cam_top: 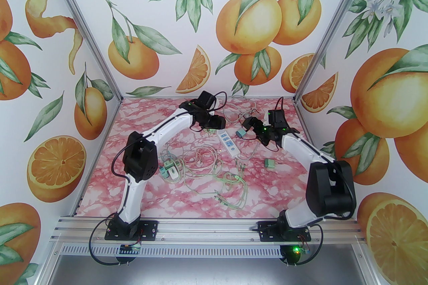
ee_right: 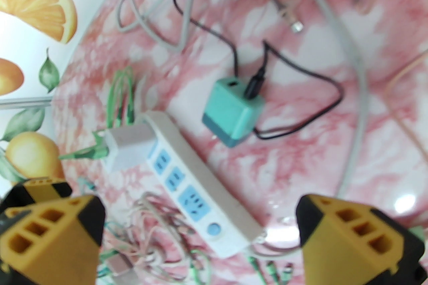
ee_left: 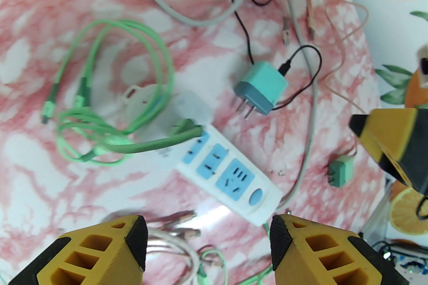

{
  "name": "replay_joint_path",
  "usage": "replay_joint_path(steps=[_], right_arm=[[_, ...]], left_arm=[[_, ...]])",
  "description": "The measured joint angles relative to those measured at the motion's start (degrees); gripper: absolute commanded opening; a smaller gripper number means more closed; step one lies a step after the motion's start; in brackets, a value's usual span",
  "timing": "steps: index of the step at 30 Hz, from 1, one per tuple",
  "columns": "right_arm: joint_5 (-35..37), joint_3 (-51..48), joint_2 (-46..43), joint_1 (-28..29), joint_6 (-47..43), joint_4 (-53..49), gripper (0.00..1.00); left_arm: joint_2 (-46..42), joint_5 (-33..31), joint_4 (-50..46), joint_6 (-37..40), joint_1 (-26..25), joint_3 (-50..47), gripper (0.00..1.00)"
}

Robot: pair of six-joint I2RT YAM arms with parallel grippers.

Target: Pull the plug off the socket

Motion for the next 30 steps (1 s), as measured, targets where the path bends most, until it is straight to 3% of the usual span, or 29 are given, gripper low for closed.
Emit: replay_joint_path(steps=[4, 15, 30], right_arm=[[1.55, -0.22, -0.15, 0.00, -1.14, -0.20, 1.00], [2.51, -0.39, -0.42, 0.00, -3.74, -0.48, 1.00], [2.27, 2.51, -0.35, 1.27, -5.55, -2.95, 1.00]], left_arm=[[1.55, -0.55, -0.33, 0.37, -0.98, 0.37, 0.61], [7.06, -6.49, 0.11, 11.72, -0.11, 5.42, 0.63], [14.08, -5.14, 0.42, 22.25, 2.14, 9.29, 0.60]])
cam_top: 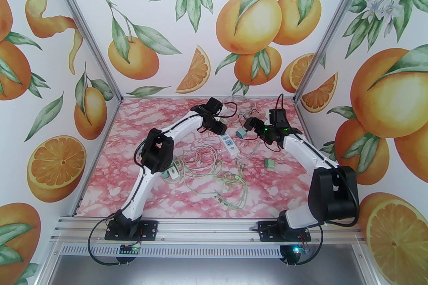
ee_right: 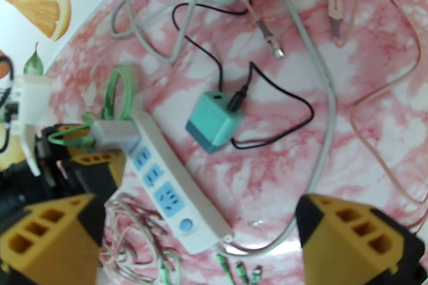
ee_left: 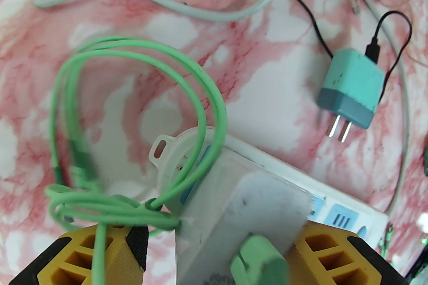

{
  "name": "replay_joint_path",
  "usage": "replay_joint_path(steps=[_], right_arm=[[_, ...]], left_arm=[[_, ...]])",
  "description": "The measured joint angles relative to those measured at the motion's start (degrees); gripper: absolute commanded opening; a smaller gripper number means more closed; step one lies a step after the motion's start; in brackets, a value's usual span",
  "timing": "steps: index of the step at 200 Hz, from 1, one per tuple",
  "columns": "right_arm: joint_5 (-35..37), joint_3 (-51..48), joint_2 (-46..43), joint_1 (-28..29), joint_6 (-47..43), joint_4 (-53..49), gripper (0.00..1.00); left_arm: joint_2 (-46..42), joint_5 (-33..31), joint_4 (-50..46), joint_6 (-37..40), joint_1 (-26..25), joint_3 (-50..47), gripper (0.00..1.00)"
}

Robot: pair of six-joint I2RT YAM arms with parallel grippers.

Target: Pull the plug off the socket

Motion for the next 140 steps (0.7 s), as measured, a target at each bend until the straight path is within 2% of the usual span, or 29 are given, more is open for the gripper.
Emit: replay_joint_path(steps=[37, 82, 124, 140], right_arm=[[-0.20, 1.86, 0.79, 2.08, -1.29, -1.49, 1.00], [-1.97, 2.71, 3.13, 2.91, -1.57, -2.19, 1.00], [-3.06, 3.45, 4.24, 4.17, -2.12, -2.91, 1.00], [-3.23, 3.48, 4.24, 4.42, -2.16, -3.04, 1.00]], left_arm=[[0.26, 1.31, 0.61, 2.64, 0.37, 0.55, 0.57], [1.18, 2.05, 1.99, 4.92, 0.46, 1.07, 0.63], [3.82, 2.64, 2.80, 6.29, 0.63, 4.76, 0.64], [4.70, 3.32, 3.04, 6.51, 0.72, 5.95, 0.58]])
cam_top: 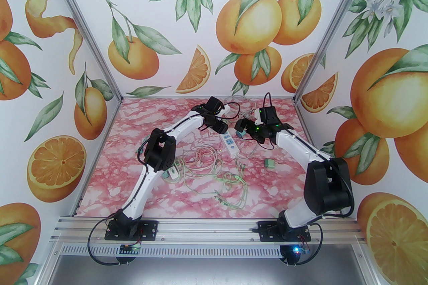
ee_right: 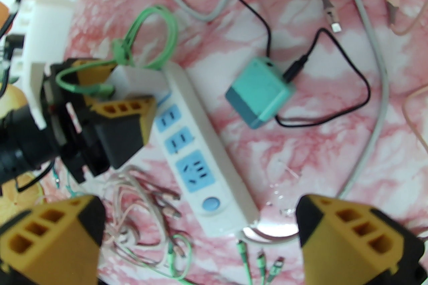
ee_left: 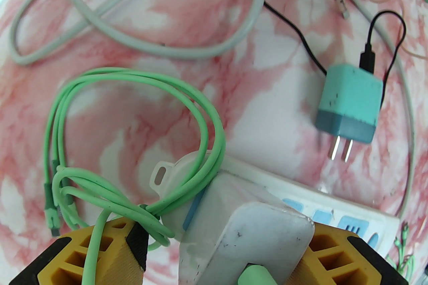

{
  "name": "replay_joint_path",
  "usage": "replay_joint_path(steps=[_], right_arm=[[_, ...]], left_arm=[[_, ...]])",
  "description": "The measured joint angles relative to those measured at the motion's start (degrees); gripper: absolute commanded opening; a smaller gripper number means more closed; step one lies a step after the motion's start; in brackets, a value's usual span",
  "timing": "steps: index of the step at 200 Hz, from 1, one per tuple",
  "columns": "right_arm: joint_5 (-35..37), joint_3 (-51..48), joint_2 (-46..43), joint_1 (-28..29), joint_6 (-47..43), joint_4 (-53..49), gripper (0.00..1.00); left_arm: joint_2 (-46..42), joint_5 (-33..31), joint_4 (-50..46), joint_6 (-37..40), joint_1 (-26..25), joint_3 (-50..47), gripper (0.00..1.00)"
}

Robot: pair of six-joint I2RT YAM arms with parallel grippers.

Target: Pull the plug off the socket

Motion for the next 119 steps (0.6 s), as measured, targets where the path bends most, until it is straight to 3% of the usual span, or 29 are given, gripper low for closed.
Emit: replay_joint_path(steps=[23, 56, 119], right_arm=[[0.00, 0.02, 0.00, 0.04, -0.24, -0.55, 1.00], [-0.04, 0.02, 0.00, 0.04, -0.37, -1.20, 1.00], [0.50, 2.75, 2.82, 1.57, -0.37, -1.55, 1.00]], left_arm=[[0.83, 0.66, 0.11, 0.26, 0.00, 0.92, 0.48], [0.85, -0.22, 0.26, 0.13, 0.00, 0.90, 0.43], [-5.77, -5.88, 4.63, -6.43, -0.07, -10.88, 0.44]])
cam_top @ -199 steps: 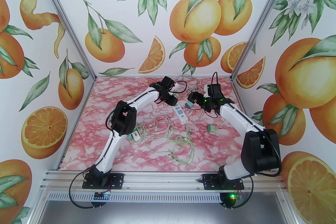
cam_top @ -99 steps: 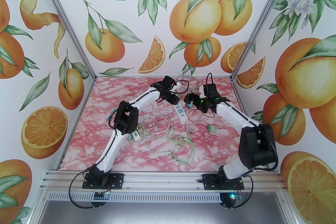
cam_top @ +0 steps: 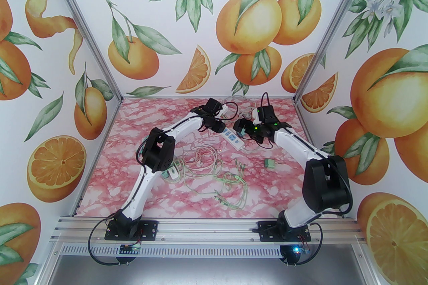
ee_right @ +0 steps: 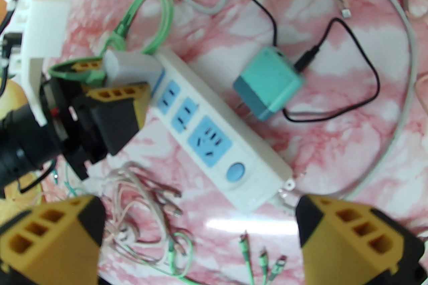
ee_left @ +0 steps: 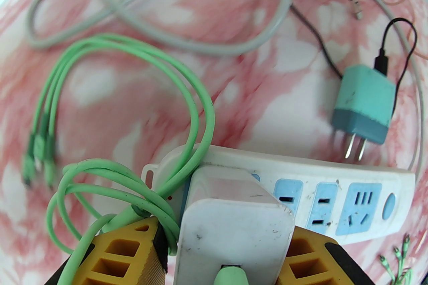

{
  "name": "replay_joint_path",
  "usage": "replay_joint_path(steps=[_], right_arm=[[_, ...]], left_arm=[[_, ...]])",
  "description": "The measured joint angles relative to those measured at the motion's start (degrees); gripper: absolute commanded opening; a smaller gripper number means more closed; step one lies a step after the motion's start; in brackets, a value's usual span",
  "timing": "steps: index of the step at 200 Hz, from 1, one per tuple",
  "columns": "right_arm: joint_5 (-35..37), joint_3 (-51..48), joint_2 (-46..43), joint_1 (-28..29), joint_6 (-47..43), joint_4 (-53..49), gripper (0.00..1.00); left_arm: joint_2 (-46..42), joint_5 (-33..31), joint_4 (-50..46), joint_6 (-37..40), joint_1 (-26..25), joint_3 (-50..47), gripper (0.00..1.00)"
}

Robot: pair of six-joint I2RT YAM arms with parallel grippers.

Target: Pull the plug off the socket

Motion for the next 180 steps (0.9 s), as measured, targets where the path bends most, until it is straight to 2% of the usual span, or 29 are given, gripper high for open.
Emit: replay_joint_path(steps=[33, 53, 66, 83, 95, 105, 154, 180], right_arm=[[0.09, 0.94, 2.45, 0.98, 0.17, -0.04, 0.98], [-1.36, 0.90, 3.50, 1.03, 0.72, 1.46, 0.76], [-2.73, 0.59, 4.13, 1.03, 1.92, 3.61, 0.53], [-5.05, -0.17, 5.09, 1.14, 4.39, 6.95, 0.30], [-6.51, -0.46, 6.12, 1.55, 5.11, 8.70, 0.22], [-7.34, -0.61, 7.06, 2.23, 6.23, 10.27, 0.11], [-9.22, -0.61, 12.79, 6.49, 11.15, 16.55, 0.00], [-9.11, -0.61, 15.34, 7.56, 13.46, 18.25, 0.00]], left_arm=[[-3.67, -3.93, -1.14, -6.03, -0.55, -5.14, 0.44], [-4.48, -6.29, -2.73, -10.47, -1.09, -5.92, 0.45], [-4.92, -7.21, -3.19, -13.27, -1.49, -6.54, 0.47], [-5.60, -7.82, -3.61, -15.63, -1.99, -7.85, 0.49], [-5.62, -8.39, -4.44, -16.33, -2.40, -8.09, 0.50], [-5.62, -8.44, -4.83, -16.72, -2.62, -8.07, 0.52], [-5.62, -7.72, -7.10, -13.46, -2.67, -6.86, 0.58], [-5.62, -6.16, -7.80, -9.97, -2.05, -6.38, 0.58]])
